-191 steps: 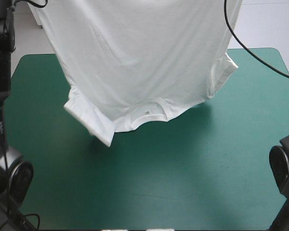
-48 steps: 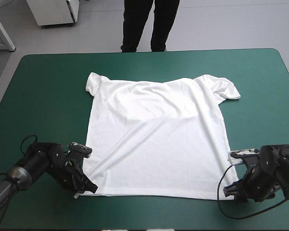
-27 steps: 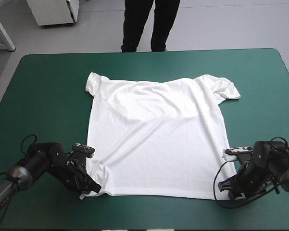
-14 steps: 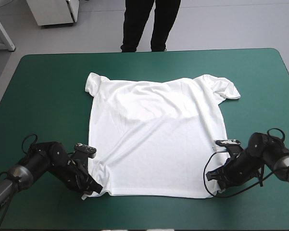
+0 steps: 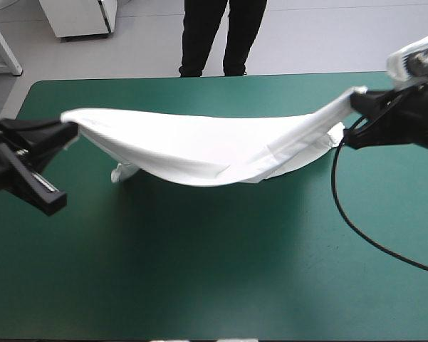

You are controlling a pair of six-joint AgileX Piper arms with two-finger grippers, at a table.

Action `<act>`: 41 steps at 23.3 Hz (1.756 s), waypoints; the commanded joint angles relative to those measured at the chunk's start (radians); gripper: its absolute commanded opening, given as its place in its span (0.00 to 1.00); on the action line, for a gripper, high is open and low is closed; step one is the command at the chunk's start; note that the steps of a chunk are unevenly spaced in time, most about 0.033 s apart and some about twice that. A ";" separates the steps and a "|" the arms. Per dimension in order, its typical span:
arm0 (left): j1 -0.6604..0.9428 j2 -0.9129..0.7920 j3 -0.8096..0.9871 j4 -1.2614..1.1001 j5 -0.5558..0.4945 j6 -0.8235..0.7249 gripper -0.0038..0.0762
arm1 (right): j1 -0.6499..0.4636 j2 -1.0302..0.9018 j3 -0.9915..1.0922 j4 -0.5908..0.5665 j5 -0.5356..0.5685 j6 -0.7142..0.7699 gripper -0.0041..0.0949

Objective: Fold the cloth

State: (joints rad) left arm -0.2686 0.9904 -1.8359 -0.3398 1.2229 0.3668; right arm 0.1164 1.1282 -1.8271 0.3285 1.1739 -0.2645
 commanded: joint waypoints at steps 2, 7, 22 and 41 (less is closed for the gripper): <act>-0.009 0.068 -0.285 -0.033 -0.254 0.089 0.02 | 0.001 -0.015 -0.250 0.021 -0.297 -0.029 0.04; -0.009 0.195 -0.498 -0.007 -0.394 0.125 0.02 | 0.001 0.022 -0.426 0.015 -0.552 -0.080 0.04; -0.009 0.473 -0.526 0.064 -1.073 0.224 0.02 | 0.001 0.298 -0.499 -0.010 -0.980 -0.083 0.04; 0.141 1.124 -1.030 -0.177 -0.880 0.186 0.02 | -0.130 0.946 -1.006 0.087 -0.748 -0.117 0.02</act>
State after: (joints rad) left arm -0.1410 2.1043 -2.8478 -0.4766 0.2620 0.5994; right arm -0.0034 2.0865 -2.8315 0.4348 0.3963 -0.3464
